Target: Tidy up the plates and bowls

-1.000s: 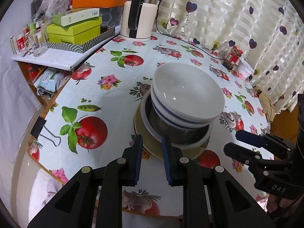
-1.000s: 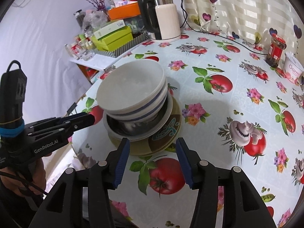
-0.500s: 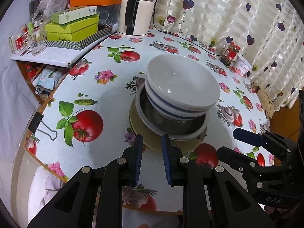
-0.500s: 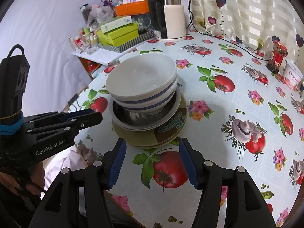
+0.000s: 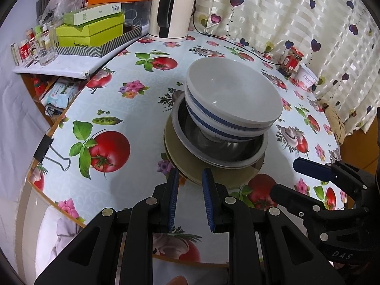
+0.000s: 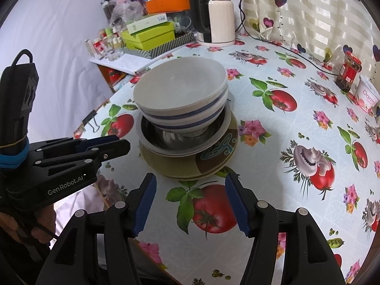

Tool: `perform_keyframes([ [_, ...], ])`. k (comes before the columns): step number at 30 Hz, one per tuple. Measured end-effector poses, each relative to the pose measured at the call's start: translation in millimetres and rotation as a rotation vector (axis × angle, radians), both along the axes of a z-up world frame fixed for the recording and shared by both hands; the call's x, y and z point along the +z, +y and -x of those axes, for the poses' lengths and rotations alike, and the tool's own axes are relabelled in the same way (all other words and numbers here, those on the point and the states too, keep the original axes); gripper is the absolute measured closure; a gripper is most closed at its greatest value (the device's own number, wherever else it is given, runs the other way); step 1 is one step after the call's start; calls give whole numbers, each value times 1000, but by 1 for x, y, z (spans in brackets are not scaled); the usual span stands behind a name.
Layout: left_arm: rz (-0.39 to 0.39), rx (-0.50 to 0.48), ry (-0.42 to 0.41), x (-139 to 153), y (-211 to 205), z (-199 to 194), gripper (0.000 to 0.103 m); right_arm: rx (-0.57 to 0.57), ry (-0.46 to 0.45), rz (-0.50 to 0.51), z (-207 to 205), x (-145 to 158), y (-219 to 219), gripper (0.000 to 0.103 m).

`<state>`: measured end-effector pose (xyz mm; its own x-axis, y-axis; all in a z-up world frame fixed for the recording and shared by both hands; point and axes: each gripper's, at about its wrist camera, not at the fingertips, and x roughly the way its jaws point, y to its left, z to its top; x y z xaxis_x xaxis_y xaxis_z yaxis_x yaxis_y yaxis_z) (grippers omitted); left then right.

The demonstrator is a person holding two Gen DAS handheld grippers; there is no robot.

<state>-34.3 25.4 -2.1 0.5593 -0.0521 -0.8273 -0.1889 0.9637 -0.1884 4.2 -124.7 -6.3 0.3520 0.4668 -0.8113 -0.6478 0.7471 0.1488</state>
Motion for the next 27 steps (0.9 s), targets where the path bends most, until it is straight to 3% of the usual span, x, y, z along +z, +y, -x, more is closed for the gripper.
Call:
perform_keyframes([
  [27, -11, 0, 19, -7, -1, -2, 82, 3, 7, 5, -4, -5, 1, 38],
])
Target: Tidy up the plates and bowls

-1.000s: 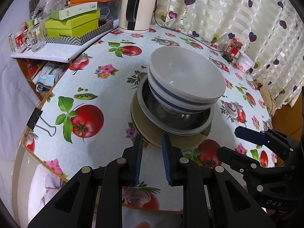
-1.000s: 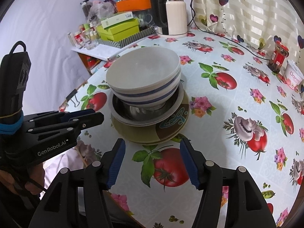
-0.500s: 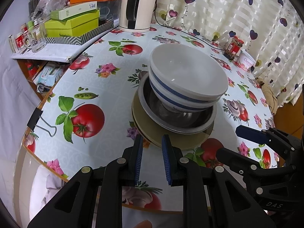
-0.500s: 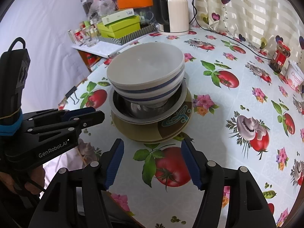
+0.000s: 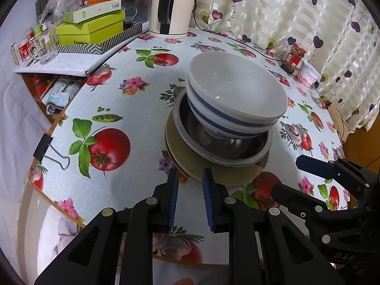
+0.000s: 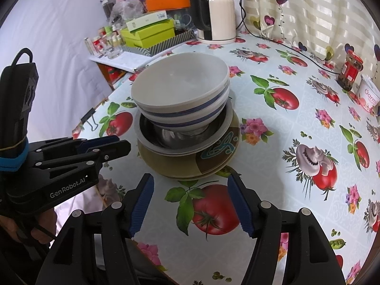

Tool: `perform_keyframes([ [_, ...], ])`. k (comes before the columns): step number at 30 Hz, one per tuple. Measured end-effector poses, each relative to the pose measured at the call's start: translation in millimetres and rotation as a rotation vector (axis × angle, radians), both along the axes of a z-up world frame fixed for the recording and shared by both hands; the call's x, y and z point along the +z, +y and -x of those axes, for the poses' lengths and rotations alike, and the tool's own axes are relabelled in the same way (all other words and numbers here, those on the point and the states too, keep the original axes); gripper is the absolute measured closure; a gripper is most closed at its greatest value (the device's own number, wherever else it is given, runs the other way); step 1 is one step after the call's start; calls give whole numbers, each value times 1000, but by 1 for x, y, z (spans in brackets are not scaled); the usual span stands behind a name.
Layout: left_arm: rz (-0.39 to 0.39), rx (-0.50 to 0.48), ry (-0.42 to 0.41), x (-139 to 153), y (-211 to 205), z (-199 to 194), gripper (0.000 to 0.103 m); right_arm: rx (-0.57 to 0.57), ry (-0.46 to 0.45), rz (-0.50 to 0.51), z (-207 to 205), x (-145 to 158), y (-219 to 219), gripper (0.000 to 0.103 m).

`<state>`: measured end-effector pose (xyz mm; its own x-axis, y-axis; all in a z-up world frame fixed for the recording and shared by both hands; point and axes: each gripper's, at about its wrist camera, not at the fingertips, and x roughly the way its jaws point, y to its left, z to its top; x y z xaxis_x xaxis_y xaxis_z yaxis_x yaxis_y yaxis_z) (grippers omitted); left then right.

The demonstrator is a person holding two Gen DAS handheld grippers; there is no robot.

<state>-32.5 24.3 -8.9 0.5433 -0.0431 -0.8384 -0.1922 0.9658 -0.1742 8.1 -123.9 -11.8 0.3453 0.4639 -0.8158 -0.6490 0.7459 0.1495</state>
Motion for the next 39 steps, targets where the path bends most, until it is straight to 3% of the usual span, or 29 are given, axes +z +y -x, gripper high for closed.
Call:
perform_keyframes([
  [39, -17, -14, 20, -3, -5, -4, 82, 7, 1, -2, 3, 1, 4, 34],
])
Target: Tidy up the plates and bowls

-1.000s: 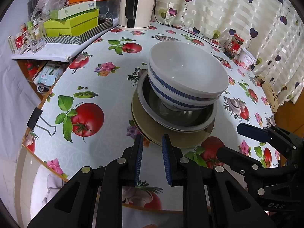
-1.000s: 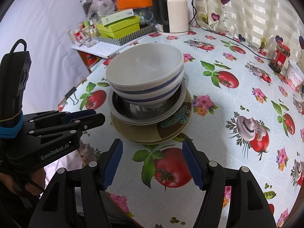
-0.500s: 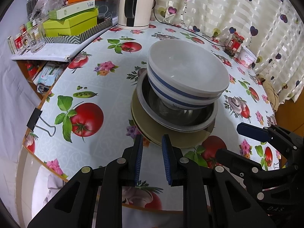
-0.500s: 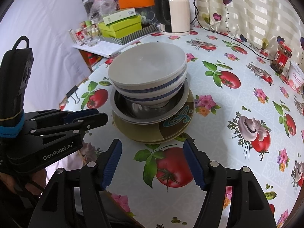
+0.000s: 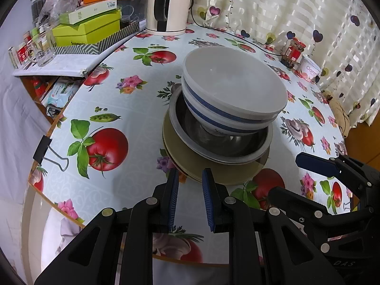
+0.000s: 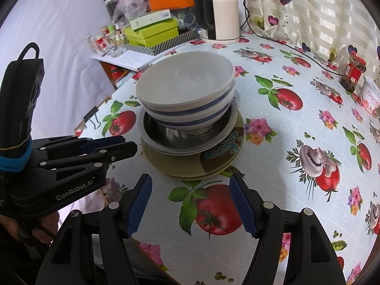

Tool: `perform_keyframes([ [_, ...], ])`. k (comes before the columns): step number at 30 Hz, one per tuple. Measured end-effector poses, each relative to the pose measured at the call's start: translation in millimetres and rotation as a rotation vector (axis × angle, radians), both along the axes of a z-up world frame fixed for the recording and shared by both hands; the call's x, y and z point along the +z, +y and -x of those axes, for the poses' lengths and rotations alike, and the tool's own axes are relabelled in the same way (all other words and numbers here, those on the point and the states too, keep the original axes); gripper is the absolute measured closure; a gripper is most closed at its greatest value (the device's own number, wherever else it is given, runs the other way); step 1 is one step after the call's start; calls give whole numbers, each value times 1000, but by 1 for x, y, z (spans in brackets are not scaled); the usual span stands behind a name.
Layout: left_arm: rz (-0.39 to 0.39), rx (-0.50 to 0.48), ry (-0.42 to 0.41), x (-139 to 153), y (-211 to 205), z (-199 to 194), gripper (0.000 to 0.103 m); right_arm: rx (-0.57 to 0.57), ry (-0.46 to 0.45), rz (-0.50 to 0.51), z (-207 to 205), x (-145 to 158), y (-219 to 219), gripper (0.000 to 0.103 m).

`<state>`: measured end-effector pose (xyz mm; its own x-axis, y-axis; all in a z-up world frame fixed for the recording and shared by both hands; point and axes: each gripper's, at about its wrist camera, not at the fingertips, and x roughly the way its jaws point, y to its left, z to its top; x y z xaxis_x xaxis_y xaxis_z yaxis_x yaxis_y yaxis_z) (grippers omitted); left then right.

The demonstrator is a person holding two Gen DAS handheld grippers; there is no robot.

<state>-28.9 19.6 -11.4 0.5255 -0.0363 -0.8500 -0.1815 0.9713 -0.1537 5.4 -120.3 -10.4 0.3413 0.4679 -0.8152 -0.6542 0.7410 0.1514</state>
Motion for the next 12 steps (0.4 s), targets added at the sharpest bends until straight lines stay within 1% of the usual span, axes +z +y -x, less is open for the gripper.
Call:
perform_keyframes([
  [12, 3, 0, 7, -3, 0, -1, 82, 1, 4, -1, 3, -1, 2, 34],
])
